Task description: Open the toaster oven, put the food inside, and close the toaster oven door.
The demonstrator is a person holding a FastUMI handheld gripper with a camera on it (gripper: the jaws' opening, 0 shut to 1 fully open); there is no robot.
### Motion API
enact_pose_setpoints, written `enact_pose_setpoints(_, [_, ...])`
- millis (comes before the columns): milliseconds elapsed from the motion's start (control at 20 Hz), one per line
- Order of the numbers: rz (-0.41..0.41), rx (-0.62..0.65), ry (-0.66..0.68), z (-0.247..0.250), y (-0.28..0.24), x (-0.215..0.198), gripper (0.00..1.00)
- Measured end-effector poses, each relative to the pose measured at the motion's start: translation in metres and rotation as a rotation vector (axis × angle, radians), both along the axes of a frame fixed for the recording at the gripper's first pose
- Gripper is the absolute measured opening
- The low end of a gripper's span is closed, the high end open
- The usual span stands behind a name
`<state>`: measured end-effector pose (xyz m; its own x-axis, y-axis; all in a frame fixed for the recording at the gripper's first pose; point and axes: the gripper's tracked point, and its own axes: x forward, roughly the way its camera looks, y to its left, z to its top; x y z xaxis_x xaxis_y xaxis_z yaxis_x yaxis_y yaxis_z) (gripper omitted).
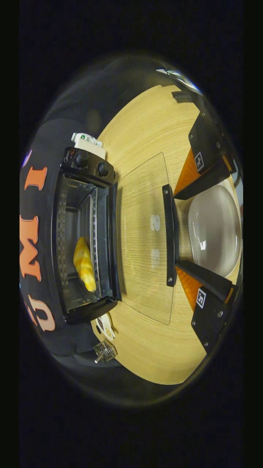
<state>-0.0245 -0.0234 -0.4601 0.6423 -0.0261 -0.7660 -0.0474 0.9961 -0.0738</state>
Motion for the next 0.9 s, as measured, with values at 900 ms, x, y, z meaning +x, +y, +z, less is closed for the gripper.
enact_pose_setpoints(900, [-0.016, 0.054, -0.066, 0.04, 0.002, 0.006, 0.99])
